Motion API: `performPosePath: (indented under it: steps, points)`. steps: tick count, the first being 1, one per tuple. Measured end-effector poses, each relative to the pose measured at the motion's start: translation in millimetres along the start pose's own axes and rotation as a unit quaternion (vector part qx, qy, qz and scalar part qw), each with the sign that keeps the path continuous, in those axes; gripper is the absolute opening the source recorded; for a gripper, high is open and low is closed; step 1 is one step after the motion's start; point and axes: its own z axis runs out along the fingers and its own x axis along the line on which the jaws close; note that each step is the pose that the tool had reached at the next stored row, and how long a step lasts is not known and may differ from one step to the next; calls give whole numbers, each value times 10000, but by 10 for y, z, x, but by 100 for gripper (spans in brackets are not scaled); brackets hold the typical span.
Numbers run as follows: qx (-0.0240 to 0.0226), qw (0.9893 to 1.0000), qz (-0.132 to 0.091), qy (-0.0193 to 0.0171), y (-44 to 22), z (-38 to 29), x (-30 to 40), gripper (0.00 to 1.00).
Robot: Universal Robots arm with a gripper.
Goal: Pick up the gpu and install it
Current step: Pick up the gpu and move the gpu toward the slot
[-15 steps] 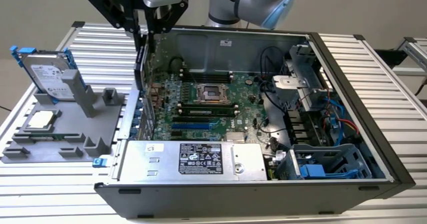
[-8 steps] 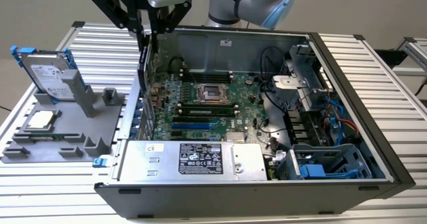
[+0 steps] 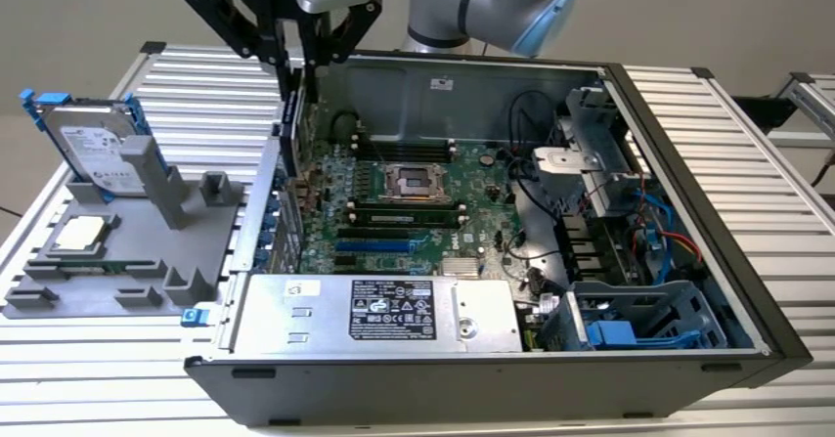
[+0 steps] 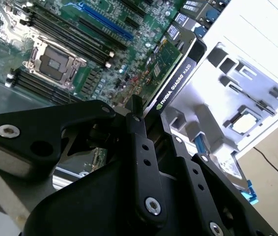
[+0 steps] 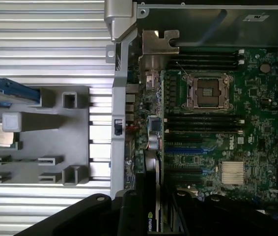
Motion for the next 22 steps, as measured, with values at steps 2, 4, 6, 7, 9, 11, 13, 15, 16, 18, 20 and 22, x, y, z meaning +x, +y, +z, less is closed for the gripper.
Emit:
performPosePath:
  steps: [2, 4, 6, 7, 9, 11, 13, 15, 16, 18, 20, 22]
  points:
    - [-1, 10000, -1, -4, 0, 1, 0, 0]
    - [-1, 10000, 19, -5, 0, 2, 1, 0]
    - [0, 9999, 110, -11, 0, 4, -1, 0]
    - [-1, 9999, 160, -15, -1, 6, -1, 0]
    - [-2, 9997, 235, -20, 0, 8, -2, 0]
    - [-2, 9997, 235, -20, 0, 8, -2, 0]
    - [-3, 9997, 235, -21, -1, 9, -6, 0]
    - [-2, 9997, 235, -21, -1, 8, -15, 0]
    - [-3, 9997, 235, -21, -1, 8, -20, 0]
    - [-3, 9997, 235, -21, 0, 9, -30, 0]
    - [-2, 9997, 235, -20, 0, 8, -43, 0]
    - [-2, 9997, 235, -21, -1, 9, -54, 0]
